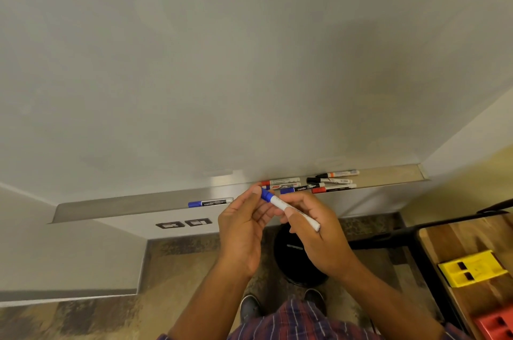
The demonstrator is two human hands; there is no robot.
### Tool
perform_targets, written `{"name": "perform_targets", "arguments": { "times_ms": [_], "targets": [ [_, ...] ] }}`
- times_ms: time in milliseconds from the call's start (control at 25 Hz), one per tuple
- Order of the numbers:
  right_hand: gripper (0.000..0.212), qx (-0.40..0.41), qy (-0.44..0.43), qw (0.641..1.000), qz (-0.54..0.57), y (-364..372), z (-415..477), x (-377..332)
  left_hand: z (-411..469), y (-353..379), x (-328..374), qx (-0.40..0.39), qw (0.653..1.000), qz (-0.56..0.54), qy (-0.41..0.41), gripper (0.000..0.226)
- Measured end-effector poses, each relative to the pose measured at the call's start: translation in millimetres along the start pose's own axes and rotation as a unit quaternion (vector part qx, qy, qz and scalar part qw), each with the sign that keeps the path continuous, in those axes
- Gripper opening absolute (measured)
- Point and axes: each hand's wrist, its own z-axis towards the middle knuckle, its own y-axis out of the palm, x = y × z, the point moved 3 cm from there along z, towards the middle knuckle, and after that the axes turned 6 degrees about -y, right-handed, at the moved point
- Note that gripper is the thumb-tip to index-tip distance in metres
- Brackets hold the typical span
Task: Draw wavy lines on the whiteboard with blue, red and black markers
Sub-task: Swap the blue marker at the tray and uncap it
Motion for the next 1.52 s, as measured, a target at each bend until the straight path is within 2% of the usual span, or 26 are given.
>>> {"name": "perform_targets", "arguments": {
  "times_ms": [120,320,640,920,1080,1200,1280,1360,1520],
  "targets": [
    [0.018,0.006,0.01,1.0,-0.011,0,-5,7,-4,3,-5,0.011,1.0,0.016,0.013,0.022],
    [0.018,0.022,0.036,0.999,-0.017,-5,-8,16,-10,2,-17,0.008,1.0,0.014,0.003,0.025],
    [0.019,0.058,0.057,0.995,0.052,-16,-6,19,-8,14,-13,-0.018,0.998,0.056,0.02,0.022],
    [0.008,0.136,0.106,0.984,0.046,-35,-17,30,3,-2,-26,0.049,0.998,0.039,0.026,0.028],
    [0.01,0.089,0.144,0.986,0.006,-45,-22,48,17,-13,-31,0.086,0.992,0.076,0.043,0.029],
    [0.005,0.017,0.158,0.982,-0.101,-48,-27,68,23,-18,-43,0.102,0.986,0.116,0.056,0.027],
    [0.007,-0.05,0.168,0.966,-0.192,-47,-32,83,27,-20,-55,0.105,0.98,0.158,0.066,0.025],
    [0.011,-0.097,0.189,0.948,-0.236,-48,-38,100,33,-19,-69,0.106,0.97,0.206,0.072,0.023],
    [0.021,-0.126,0.21,0.931,-0.272,-48,-51,136,53,-14,-99,0.077,0.945,0.31,0.074,0.026]
  ]
}}
